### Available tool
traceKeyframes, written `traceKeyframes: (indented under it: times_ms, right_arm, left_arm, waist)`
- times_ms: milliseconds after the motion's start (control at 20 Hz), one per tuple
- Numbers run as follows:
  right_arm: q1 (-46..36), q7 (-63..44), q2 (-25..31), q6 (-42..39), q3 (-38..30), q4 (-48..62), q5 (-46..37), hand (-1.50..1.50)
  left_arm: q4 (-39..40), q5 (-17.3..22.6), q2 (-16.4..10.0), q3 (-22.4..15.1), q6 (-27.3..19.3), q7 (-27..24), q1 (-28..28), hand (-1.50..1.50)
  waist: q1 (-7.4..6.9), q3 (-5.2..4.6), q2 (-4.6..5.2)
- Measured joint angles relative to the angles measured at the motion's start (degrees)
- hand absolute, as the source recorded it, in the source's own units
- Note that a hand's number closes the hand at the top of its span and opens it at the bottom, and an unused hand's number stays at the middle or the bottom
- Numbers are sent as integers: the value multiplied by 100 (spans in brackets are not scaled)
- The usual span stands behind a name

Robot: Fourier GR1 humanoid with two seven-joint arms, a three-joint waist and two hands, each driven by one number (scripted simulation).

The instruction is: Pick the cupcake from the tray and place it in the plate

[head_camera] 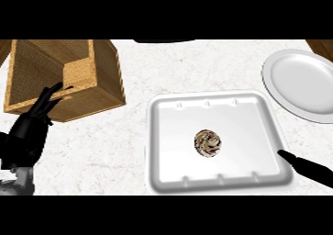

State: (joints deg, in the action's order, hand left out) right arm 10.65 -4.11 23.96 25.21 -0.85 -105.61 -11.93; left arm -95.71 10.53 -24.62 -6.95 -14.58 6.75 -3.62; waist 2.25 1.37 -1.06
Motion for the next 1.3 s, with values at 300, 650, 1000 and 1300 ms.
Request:
traceKeyframes:
  times_ms: [300, 650, 1000, 1300]
  right_arm:
    - [238, -1046, 504, -600, 532, -353, -538, -150]
    - [144, -2392, 704, -1058, 1113, -760, -1184, -150]
    - [-240, -3703, 572, -1385, 1629, -961, -1833, -150]
    - [-615, -4580, 165, -1649, 2185, -967, -2158, -150]
  left_arm:
    - [-215, -1, 87, -7, 92, 11, 114, 0]
    - [-389, -41, 204, -91, 187, 62, 228, 0]
    - [-492, -144, 363, -190, 211, 78, 312, 0]
    - [-550, -159, 489, -249, 290, 53, 404, 0]
  waist:
    - [-103, -23, 34]
    - [-202, -18, 45]
    - [-269, -6, 54]
    - [-300, 12, 50]
